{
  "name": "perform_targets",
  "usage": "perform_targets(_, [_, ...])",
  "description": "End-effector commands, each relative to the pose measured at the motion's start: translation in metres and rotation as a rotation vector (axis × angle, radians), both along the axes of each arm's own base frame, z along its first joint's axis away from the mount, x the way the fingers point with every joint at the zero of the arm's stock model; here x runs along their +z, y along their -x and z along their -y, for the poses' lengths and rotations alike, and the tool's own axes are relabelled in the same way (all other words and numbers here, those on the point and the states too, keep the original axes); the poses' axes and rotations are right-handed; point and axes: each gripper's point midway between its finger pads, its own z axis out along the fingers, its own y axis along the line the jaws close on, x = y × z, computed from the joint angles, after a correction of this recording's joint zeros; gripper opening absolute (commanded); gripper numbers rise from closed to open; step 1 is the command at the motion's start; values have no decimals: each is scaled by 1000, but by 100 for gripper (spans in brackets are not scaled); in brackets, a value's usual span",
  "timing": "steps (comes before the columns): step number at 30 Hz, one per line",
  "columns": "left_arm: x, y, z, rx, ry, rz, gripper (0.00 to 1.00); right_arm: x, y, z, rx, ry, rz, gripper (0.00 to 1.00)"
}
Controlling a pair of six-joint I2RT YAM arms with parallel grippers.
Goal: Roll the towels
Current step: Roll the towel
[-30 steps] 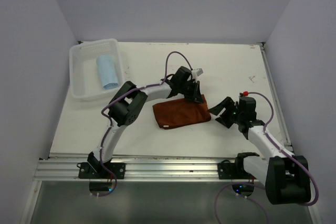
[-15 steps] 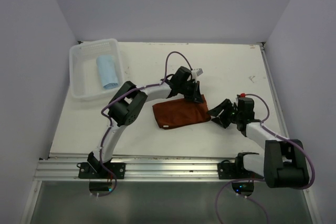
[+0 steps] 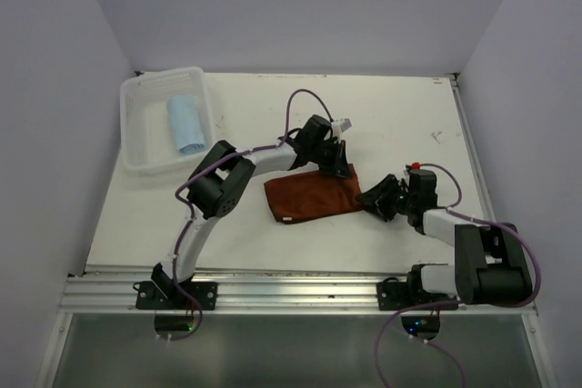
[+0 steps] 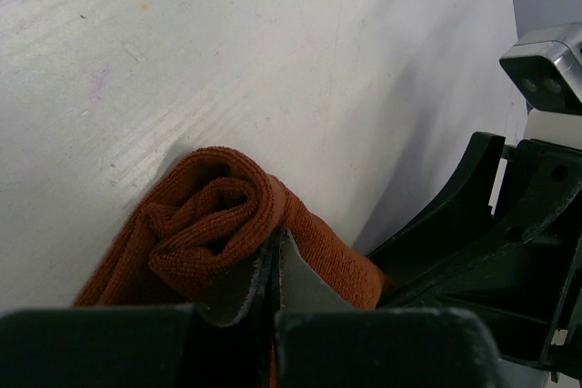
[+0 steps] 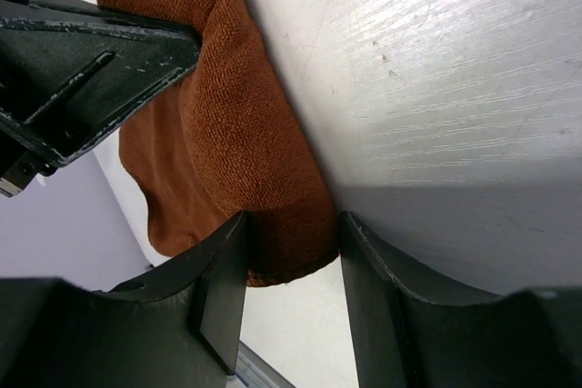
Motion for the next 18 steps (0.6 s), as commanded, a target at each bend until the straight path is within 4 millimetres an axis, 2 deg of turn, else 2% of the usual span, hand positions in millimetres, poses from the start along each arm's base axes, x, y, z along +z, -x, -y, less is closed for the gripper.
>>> perform_targets(1, [7,-6,-10,20,-17,22,0,-6,5,-2,44,47,18,46])
perform_targets(2, [8,-6,-10,21,-15,21,0,-4,3,-2,49,57,30,45])
perform_targets(6, [9,-7,-12,38,-14,20,0,-2,6,-6,87,122,58,30])
perform_targets(13, [30,-16,-14,78,24,35,0,8,7,5,139,338,154,4])
perform_targets(18, [49,-28,-12,100,53,57,0,16,8,7,194,451,193,0])
